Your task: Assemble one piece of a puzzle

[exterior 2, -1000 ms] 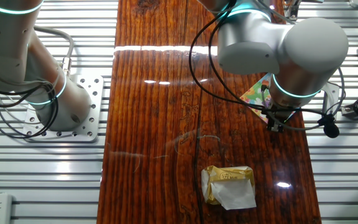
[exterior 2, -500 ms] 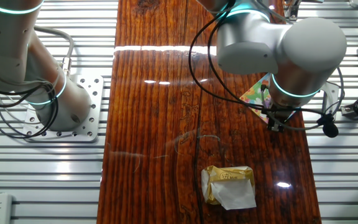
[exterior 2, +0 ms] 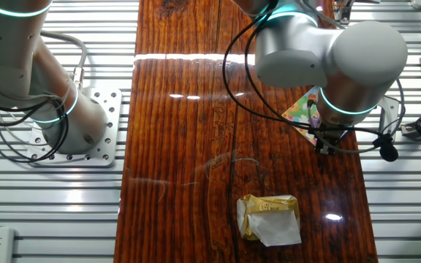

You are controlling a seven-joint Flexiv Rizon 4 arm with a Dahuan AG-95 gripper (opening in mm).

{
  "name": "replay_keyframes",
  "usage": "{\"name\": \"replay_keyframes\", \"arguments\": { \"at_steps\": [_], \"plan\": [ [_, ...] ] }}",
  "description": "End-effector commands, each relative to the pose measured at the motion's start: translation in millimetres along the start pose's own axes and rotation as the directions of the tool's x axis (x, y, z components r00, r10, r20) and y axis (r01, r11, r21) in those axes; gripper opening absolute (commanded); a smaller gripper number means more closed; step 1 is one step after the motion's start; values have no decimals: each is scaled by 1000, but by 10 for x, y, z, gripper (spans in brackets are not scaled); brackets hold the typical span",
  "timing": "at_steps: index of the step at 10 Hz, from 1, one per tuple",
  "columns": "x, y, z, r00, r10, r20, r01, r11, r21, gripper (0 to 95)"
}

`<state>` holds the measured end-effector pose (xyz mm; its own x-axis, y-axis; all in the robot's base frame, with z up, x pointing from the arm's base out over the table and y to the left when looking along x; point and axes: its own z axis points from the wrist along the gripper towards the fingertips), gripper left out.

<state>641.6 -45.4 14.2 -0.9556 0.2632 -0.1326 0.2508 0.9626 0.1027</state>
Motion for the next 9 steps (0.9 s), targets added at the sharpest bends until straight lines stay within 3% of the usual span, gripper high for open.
{"name": "replay_keyframes", "arguments": {
  "at_steps": [1, 5, 9],
  "plan": [
    [3, -3, -3, 1000, 0, -4, 0, 1000, 3, 0],
    [-5, 1, -53, 1000, -2, -29, 2, 1000, 15, 0],
    [-9, 7, -78, 1000, -2, -30, 3, 1000, 29, 0]
  ]
}}
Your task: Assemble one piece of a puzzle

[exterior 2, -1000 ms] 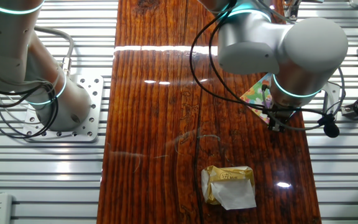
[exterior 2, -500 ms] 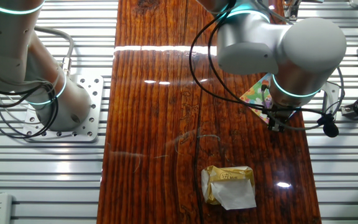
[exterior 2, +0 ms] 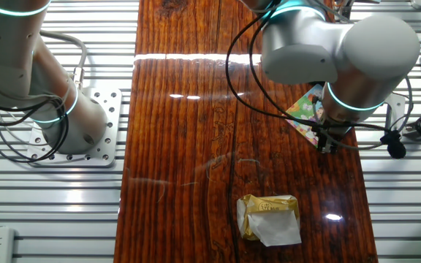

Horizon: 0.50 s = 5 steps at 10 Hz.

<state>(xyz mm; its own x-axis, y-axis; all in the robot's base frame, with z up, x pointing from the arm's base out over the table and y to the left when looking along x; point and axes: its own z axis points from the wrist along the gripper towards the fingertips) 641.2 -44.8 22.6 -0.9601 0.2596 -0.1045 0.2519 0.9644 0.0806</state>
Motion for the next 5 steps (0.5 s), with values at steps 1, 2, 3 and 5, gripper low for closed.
{"name": "replay_keyframes", "arguments": {
  "at_steps": [1, 2, 3, 5],
  "plan": [
    [-3, 4, 16, 1000, -2, -1, 2, 1000, 27, 0],
    [-3, 13, 23, 1000, -3, 0, 3, 1000, 31, 0],
    [-2, 25, 31, 1000, -3, -3, 3, 999, 35, 0],
    [-4, 37, 37, 1000, -3, -6, 3, 999, 38, 0]
  ]
}}
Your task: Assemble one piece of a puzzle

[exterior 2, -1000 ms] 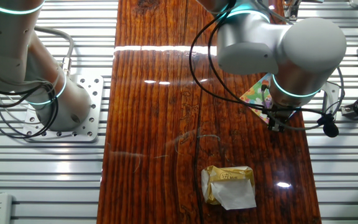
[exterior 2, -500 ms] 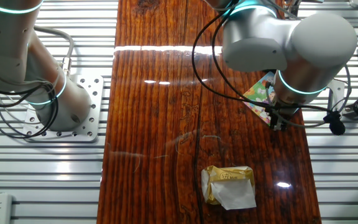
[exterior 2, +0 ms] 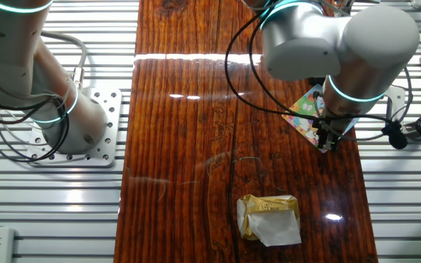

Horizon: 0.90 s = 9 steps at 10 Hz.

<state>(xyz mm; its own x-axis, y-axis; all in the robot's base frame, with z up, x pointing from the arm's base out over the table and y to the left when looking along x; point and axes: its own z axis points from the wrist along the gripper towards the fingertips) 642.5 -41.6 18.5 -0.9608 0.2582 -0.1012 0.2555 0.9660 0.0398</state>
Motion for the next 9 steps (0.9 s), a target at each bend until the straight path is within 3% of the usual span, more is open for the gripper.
{"name": "replay_keyframes", "arguments": {
  "at_steps": [1, 9],
  "plan": [
    [-2, 19, 1, 1000, -2, -3, 2, 1000, -1, 0],
    [4, 72, 46, 1000, -3, 1, 3, 1000, 5, 0]
  ]
}}
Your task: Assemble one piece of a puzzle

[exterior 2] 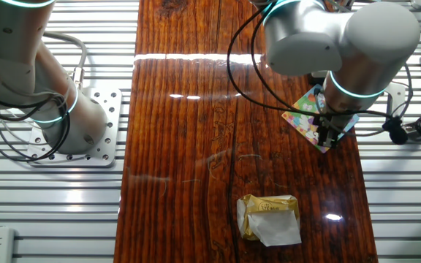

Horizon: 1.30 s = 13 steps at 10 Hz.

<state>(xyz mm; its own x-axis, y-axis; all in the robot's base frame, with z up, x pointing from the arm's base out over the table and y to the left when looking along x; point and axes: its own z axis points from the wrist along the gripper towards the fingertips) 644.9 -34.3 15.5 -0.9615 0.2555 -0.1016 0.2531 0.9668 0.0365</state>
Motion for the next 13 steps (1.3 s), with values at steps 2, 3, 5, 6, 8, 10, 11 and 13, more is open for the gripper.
{"name": "replay_keyframes", "arguments": {
  "at_steps": [2, 3, 5, 6, 8, 10, 11, 13],
  "plan": [
    [6, -4, 16, 1000, 0, 6, 0, 1000, 1, 0],
    [9, -4, 30, 1000, 0, 8, 0, 1000, -1, 0],
    [21, -2, 64, 1000, -1, 17, 1, 1000, 4, 0],
    [27, -1, 102, 999, -1, 35, 1, 1000, 1, 0],
    [28, 0, 114, 1000, -2, 22, 2, 1000, 9, 0],
    [8, 8, 72, 1000, 0, -4, 0, 1000, 5, 0],
    [-2, 11, 43, 1000, -1, -16, 1, 1000, 13, 0],
    [-18, 6, -56, 999, 0, -50, 1, 1000, 19, 0]
  ]
}}
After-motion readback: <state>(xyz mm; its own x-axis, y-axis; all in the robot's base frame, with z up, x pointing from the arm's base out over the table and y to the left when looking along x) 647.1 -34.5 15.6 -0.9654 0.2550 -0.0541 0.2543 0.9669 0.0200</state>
